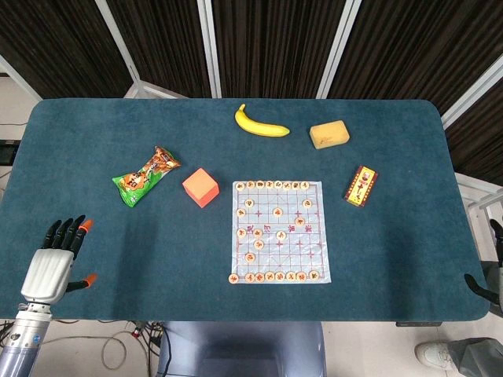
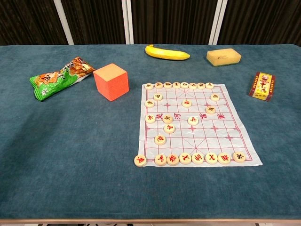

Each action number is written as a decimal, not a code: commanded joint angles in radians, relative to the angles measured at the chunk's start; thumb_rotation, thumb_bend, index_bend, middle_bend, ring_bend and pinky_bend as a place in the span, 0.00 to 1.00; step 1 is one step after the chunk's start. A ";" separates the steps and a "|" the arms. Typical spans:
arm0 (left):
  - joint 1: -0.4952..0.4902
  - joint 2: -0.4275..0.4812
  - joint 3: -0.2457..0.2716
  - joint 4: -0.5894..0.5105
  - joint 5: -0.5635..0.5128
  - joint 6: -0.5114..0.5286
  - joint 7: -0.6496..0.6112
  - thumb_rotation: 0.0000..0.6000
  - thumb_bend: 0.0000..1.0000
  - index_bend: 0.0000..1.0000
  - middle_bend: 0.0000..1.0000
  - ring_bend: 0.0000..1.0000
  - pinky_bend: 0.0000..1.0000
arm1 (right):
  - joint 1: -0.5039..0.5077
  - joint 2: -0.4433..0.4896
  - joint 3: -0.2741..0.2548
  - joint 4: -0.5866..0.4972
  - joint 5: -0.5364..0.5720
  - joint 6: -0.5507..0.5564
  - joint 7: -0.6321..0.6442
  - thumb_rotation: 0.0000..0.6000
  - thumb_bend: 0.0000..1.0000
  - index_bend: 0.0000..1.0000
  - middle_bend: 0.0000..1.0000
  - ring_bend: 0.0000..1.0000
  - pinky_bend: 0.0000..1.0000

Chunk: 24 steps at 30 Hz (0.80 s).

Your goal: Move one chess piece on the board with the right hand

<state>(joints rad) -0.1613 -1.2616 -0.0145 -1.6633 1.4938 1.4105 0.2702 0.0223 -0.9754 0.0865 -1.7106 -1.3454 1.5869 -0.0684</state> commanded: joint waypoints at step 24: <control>-0.004 -0.004 -0.002 -0.003 -0.002 -0.006 -0.009 1.00 0.00 0.00 0.00 0.00 0.00 | 0.000 0.026 -0.018 -0.014 -0.048 -0.073 -0.011 1.00 0.25 0.00 0.00 0.00 0.00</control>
<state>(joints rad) -0.1659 -1.2661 -0.0160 -1.6661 1.4920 1.4044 0.2612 0.0173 -0.9545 0.0668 -1.7189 -1.3948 1.5203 -0.0754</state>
